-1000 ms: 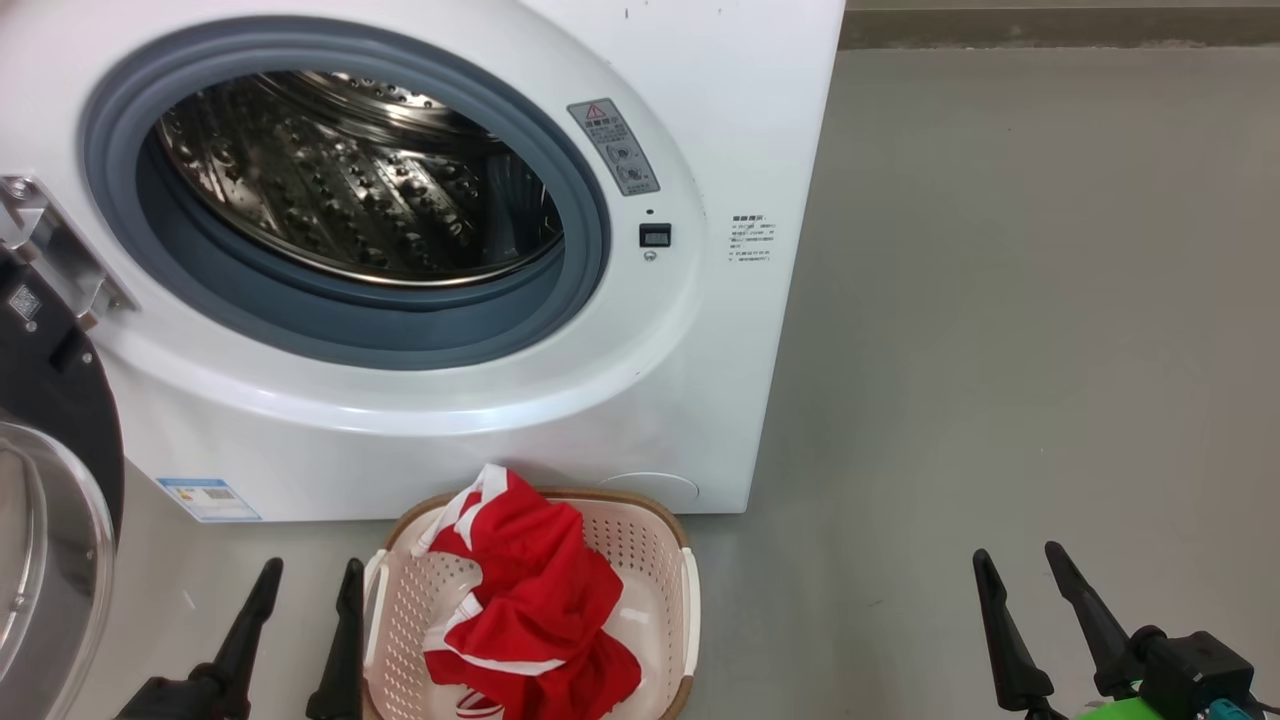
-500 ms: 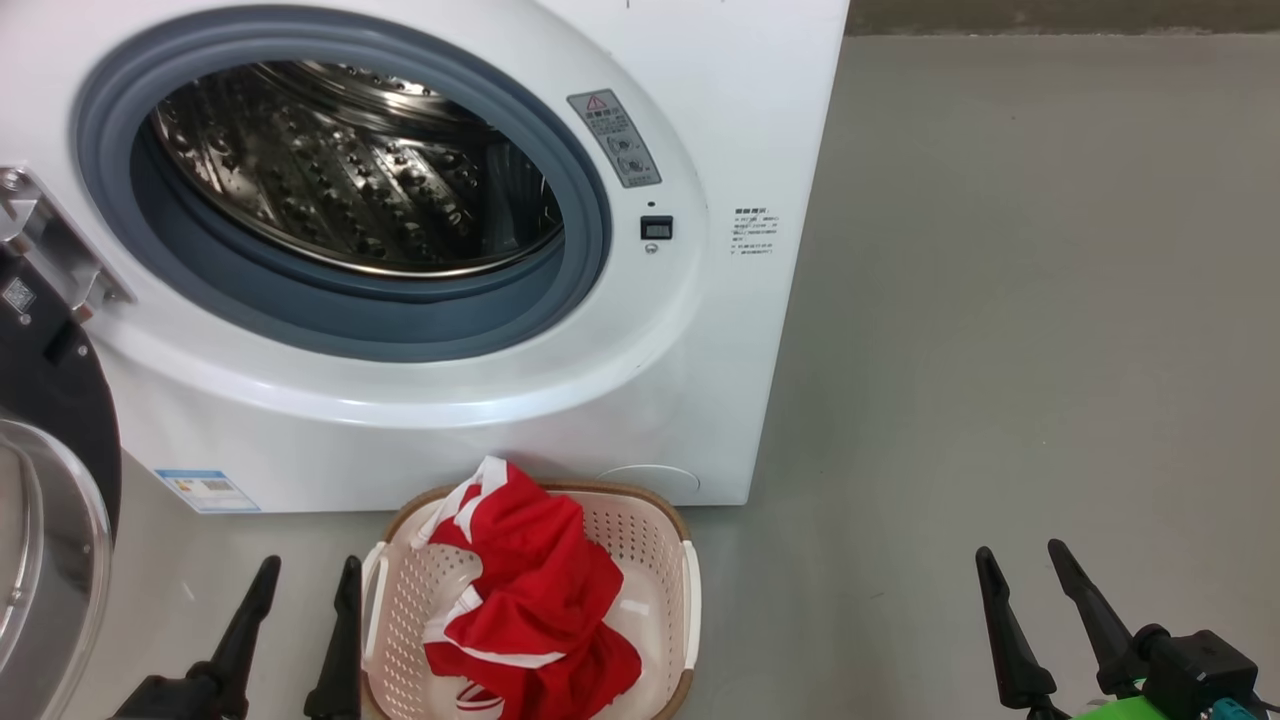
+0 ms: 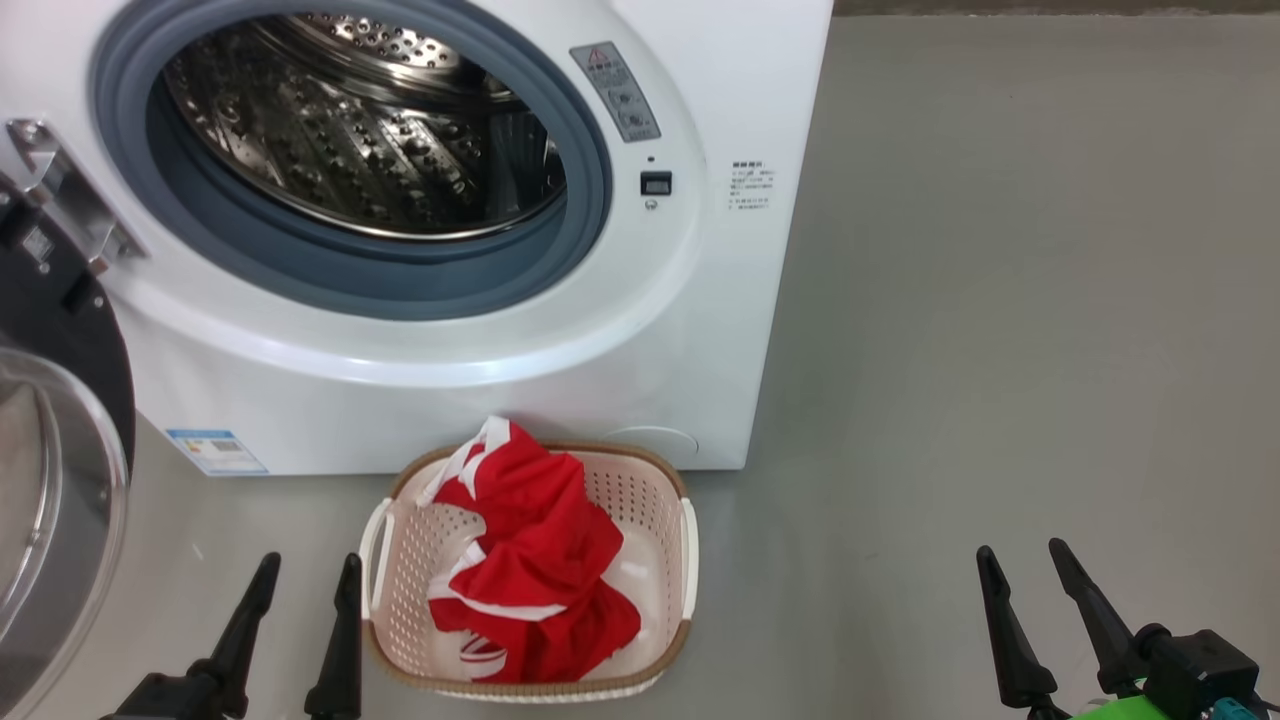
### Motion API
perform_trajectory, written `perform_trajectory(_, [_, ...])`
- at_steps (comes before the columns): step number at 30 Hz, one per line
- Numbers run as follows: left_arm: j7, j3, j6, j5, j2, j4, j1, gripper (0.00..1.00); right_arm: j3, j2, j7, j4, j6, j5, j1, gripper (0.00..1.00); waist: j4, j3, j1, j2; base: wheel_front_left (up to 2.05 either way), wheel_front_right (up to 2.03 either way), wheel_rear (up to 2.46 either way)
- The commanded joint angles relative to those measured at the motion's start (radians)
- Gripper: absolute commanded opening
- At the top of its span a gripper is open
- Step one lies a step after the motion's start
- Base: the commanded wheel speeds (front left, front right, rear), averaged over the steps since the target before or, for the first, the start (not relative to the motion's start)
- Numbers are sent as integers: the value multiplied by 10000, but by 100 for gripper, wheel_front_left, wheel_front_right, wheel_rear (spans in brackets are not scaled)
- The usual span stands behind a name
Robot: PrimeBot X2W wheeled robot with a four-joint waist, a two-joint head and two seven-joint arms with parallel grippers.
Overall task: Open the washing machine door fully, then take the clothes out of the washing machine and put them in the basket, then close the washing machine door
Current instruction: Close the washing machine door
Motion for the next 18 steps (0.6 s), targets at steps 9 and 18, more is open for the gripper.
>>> perform_trajectory(9, [-51, 449, 6, 39, 140, -327, -260, 100, 186, -102, -63, -245, 46, -66, -213, 100, -19, 79, 0, 0, -111, 111, 0])
perform_trajectory(18, [-51, 457, 6, -4, 130, -235, -329, 100, 173, -93, -63, -244, 46, -75, -236, 100, 0, 104, 0, 0, -33, 33, 0])
